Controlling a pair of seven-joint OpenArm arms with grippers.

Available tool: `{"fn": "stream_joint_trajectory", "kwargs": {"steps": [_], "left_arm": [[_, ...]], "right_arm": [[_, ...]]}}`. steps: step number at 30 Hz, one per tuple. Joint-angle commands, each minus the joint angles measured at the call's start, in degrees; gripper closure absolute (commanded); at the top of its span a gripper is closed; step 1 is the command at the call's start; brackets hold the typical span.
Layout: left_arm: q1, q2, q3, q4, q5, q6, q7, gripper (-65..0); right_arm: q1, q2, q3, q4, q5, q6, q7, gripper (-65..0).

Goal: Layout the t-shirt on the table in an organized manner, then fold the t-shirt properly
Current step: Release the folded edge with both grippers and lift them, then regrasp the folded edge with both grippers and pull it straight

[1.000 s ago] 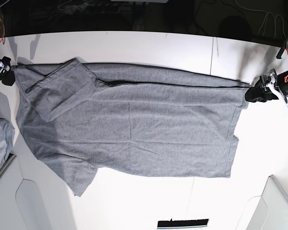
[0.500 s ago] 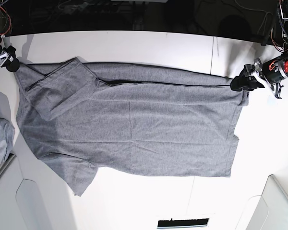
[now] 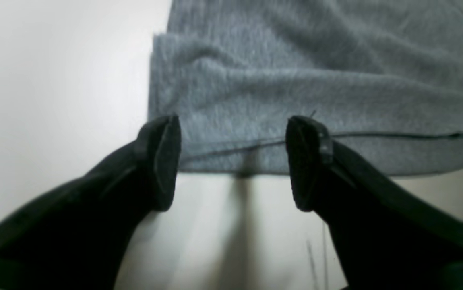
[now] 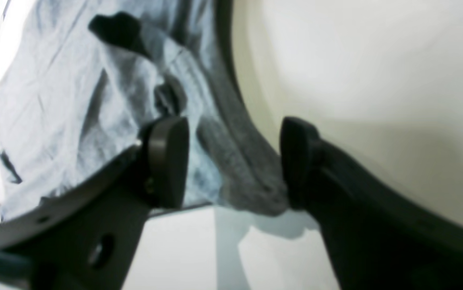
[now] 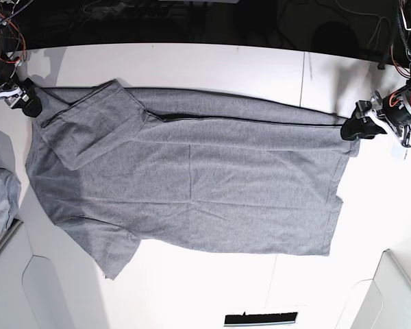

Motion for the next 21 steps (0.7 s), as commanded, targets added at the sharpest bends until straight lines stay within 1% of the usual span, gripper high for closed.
{"fn": "stream_joint_trajectory", "kwargs": {"steps": [1, 2, 3, 6, 11, 13, 15, 18, 19, 21], "left_arm": [[-0.63, -1.27, -0.83, 2.32, -1.31, -0.52, -0.68, -43.0], [-0.66, -1.31, -1.07, 3.13, -0.87, 0.48, -0.63, -43.0], [-0.68, -1.33, -1.09, 3.65, 0.09, 2.38, -0.74, -43.0], [-0.39, -1.22, -1.09, 3.34, 5.44, 6.43, -2.86, -43.0], [-0.22, -1.07, -1.05, 2.73, 10.08, 10.03, -6.43, -43.0], [-0.28, -0.63, -1.03, 2.4, 11.23, 10.27, -7.43, -43.0], [-0.52, -0.02, -0.92, 1.03, 11.91, 11.21, -7.78, -43.0], [-0.85, 1.16, -0.92, -2.89, 12.07, 11.1, -9.35, -43.0], [-1.11, 1.53, -0.92, -4.04, 12.07, 10.49, -9.66, -43.0], [-1.99, 2.23, -0.92, -5.9, 12.0, 7.72, -9.66, -43.0]], "right_arm": [[0.59, 0.94, 0.17, 0.66, 1.27, 0.81, 0.9, -35.8], [0.59, 0.76, 0.17, 0.66, 1.29, 0.79, 0.87, -35.8], [0.59, 0.55, 0.09, 0.66, 1.33, 0.81, 0.9, -35.8], [0.59, 0.09, -0.52, 0.66, 1.7, 0.81, 0.92, -35.8], [1.64, -1.25, -2.23, 0.66, 1.6, 0.81, 0.9, -35.8], [1.88, -1.38, -3.23, 0.66, 1.27, 0.81, 0.9, -35.8], [2.1, -1.38, -3.96, 0.66, 1.22, 0.79, 0.87, -35.8], [2.19, -1.38, -4.11, 0.66, 1.22, 0.79, 0.87, -35.8], [2.19, -1.38, -4.11, 0.66, 1.25, 0.79, 0.87, -35.8], [2.32, -1.38, -4.11, 0.66, 1.25, 0.81, 0.81, -35.8]]}}
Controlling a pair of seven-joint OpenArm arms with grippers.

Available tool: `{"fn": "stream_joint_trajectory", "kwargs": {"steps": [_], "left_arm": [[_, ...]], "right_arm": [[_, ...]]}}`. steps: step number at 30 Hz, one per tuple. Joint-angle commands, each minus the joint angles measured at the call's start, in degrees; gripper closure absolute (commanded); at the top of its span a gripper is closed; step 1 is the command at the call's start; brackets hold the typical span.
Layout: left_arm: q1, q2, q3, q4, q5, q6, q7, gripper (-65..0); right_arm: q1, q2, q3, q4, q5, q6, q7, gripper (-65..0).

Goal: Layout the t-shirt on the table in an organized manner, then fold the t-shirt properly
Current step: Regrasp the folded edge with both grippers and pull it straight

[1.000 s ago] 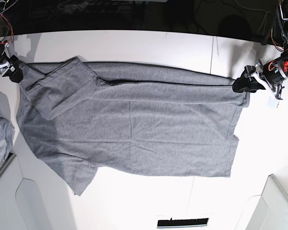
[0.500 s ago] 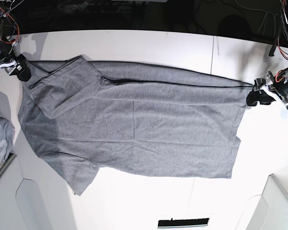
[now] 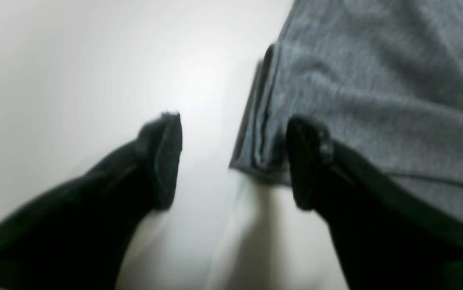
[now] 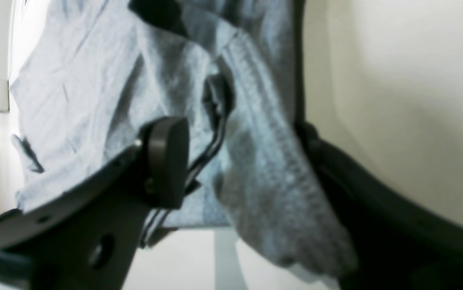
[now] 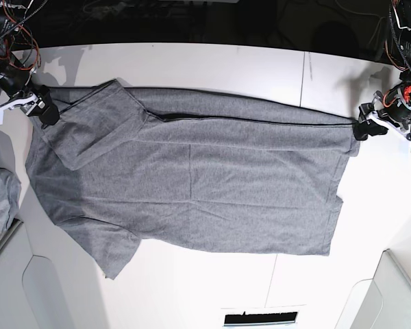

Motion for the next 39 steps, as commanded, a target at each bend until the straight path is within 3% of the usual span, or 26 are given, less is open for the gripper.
{"fn": "stream_joint_trajectory", "kwargs": {"steps": [1, 11, 13, 17, 20, 27, 33, 39], "left_arm": [[-1.03, -0.22, -0.15, 0.07, 0.13, -0.31, 0.33, -43.0], [-1.53, 0.98, 5.77, -0.13, 0.37, -3.06, 0.07, -41.6], [-1.66, 1.01, 6.88, -0.13, 1.11, -3.08, 0.02, -32.8], [-1.62, 0.96, 7.08, -0.11, 4.07, -6.43, -1.51, -0.7], [-1.44, 0.66, 7.08, 0.46, 4.02, -10.44, -0.2, 0.0], [5.81, -3.15, 6.99, 9.86, 1.49, -10.44, 3.1, 0.0], [13.77, -4.07, 2.51, 18.45, 0.81, -8.57, 2.99, 0.0], [16.48, -4.04, -1.07, 19.82, 0.44, -10.44, 3.32, 0.0]], "right_arm": [[0.57, 0.94, 0.11, 0.66, 0.9, 0.68, 0.57, -35.8], [0.59, 0.92, 0.11, 0.66, 3.54, 1.11, -0.87, -35.2], [0.57, 0.92, 0.11, 0.66, 3.5, 1.11, -0.87, -28.1], [0.57, 0.96, 0.11, 0.7, 3.5, 1.11, -1.57, 0.0], [0.55, 0.96, 0.11, 0.83, 4.0, 1.16, -3.13, 0.0], [-0.7, 2.4, 0.22, 3.39, 6.56, 1.62, -9.51, 0.0], [-4.24, 5.38, 0.39, 6.78, 6.97, 1.92, -9.94, 0.0], [-8.07, 7.78, 0.39, 7.96, 7.8, 1.95, -9.92, 0.0]]}}
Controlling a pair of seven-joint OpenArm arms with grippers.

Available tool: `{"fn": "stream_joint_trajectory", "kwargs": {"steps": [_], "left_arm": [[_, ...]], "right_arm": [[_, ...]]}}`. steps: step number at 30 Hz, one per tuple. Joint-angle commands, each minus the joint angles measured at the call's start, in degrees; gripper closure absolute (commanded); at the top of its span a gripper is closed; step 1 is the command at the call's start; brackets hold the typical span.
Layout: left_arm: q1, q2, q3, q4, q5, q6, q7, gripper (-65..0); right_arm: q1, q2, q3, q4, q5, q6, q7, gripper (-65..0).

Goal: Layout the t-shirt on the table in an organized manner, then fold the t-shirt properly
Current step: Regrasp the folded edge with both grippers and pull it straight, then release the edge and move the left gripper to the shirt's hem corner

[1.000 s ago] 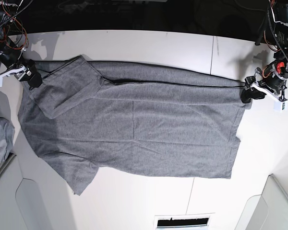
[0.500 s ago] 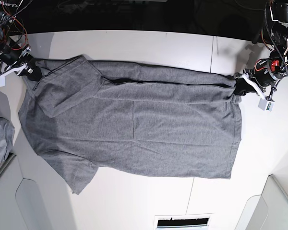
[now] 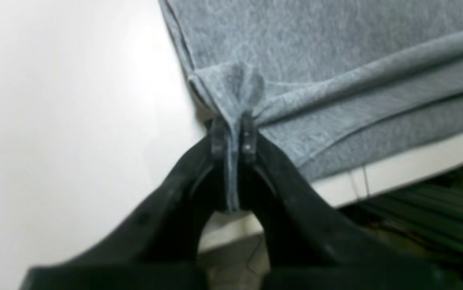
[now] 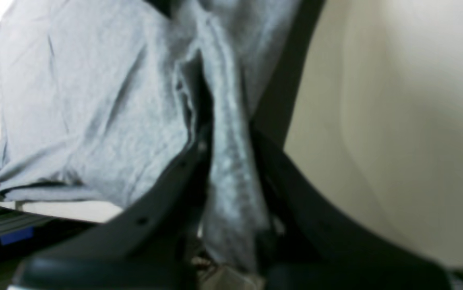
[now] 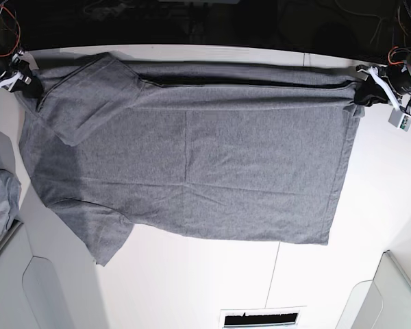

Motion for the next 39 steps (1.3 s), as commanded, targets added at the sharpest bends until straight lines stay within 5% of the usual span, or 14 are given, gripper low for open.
{"fn": "stream_joint_trajectory", "kwargs": {"steps": [1, 9, 10, 14, 16, 22, 27, 35, 39], "left_arm": [[-0.26, -1.03, -0.55, 0.92, -1.09, -0.47, -0.72, 0.0], [-0.28, -0.98, -0.55, 0.92, -4.79, -0.47, -0.07, 0.0], [-0.28, -0.98, -0.55, 0.92, -5.09, -0.47, -0.11, -1.0], [-0.28, -1.01, -0.55, 0.92, -6.51, -0.47, 0.26, -23.1], [-0.31, -1.07, -0.57, 0.98, -8.17, -0.47, 1.6, -27.8], [-0.42, -1.29, -0.55, 7.21, -13.42, -0.47, 7.02, -27.7], [-0.44, -1.29, -0.55, 12.7, -14.12, -0.47, 6.8, -27.7], [-0.59, -1.31, -0.44, 13.11, -14.75, -0.47, 5.86, -27.8], [-0.59, -2.49, 0.07, 13.11, -15.19, -0.47, 5.55, -36.5]], "right_arm": [[0.09, 1.66, 0.39, 1.05, 0.94, 0.52, 1.05, 0.0], [-0.02, 1.73, 0.39, 1.05, 0.9, 0.52, 1.09, 0.0], [-0.02, 1.73, 0.39, 1.05, 0.92, 0.52, 1.09, -6.0], [-0.02, 1.73, 0.39, 1.07, 0.87, 0.52, 1.11, -21.0], [-0.02, 1.73, 0.79, 1.27, 0.9, 0.52, 1.31, -21.0], [0.04, 1.73, 4.33, 6.86, 0.39, 0.5, 1.92, -21.0], [1.2, 1.7, 5.14, 11.69, -4.0, -0.13, 10.47, -21.0], [16.5, 1.77, 2.45, 8.37, -12.26, -2.56, 12.85, -21.1], [24.81, 2.16, -1.6, 1.51, -22.25, -6.71, 17.59, -21.1]]}}
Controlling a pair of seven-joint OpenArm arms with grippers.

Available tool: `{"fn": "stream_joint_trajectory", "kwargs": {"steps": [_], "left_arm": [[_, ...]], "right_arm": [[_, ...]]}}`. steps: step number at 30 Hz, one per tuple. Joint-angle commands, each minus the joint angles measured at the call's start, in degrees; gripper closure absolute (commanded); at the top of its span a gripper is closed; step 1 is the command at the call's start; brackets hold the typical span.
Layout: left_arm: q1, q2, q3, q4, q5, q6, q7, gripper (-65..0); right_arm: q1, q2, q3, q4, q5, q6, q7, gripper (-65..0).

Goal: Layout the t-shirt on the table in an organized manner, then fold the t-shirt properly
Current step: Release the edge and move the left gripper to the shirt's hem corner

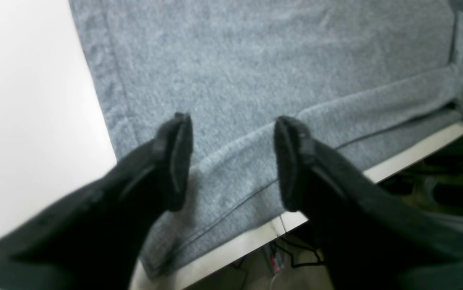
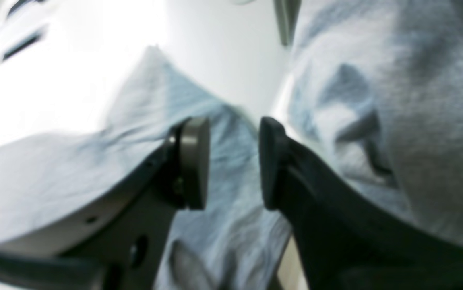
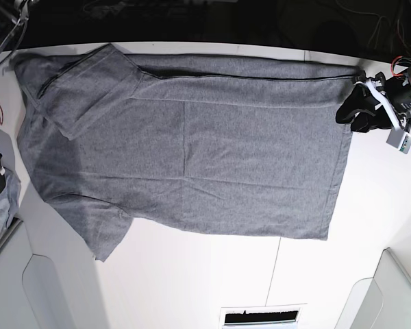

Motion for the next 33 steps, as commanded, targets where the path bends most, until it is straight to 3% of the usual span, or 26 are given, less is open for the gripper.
{"fn": "stream_joint_trajectory", "kwargs": {"steps": [1, 3, 6, 13, 20, 27, 33], "left_arm": [[-0.28, -1.84, -0.22, 0.85, -1.07, -0.49, -1.6, -37.7], [-0.28, -3.1, 0.07, 0.85, -1.01, -0.49, -2.49, -37.8], [-0.5, -4.79, 0.07, 0.79, -0.24, -0.49, -5.42, -37.8], [-6.25, -5.09, 2.14, -2.84, 0.98, -0.49, -6.45, -37.8], [-21.05, -5.05, 12.55, -17.42, 6.58, -0.17, -10.16, -37.8], [-38.34, -3.69, 23.61, -37.44, 15.08, 4.83, -18.01, -37.8], [-49.2, -0.17, 26.05, -55.74, 22.45, 9.92, -25.83, -37.8]], "right_arm": [[3.13, 1.88, -0.72, -1.11, -1.33, -1.33, 2.95, -22.1], [6.84, 3.1, -2.43, -6.12, -4.33, -4.17, 4.48, -28.1], [12.02, 5.33, -5.01, -14.73, -5.49, -4.42, 4.72, -34.5], [17.27, 6.73, -13.79, -31.06, -9.05, -3.39, 10.78, -34.5], [17.31, 6.67, -17.44, -38.23, -12.09, -4.94, 13.2, -34.5], [16.52, 6.54, -17.46, -38.4, -12.46, -3.74, 13.03, -34.5], [16.37, 6.21, -17.46, -38.4, -12.44, -2.86, 12.33, -34.5]]}}
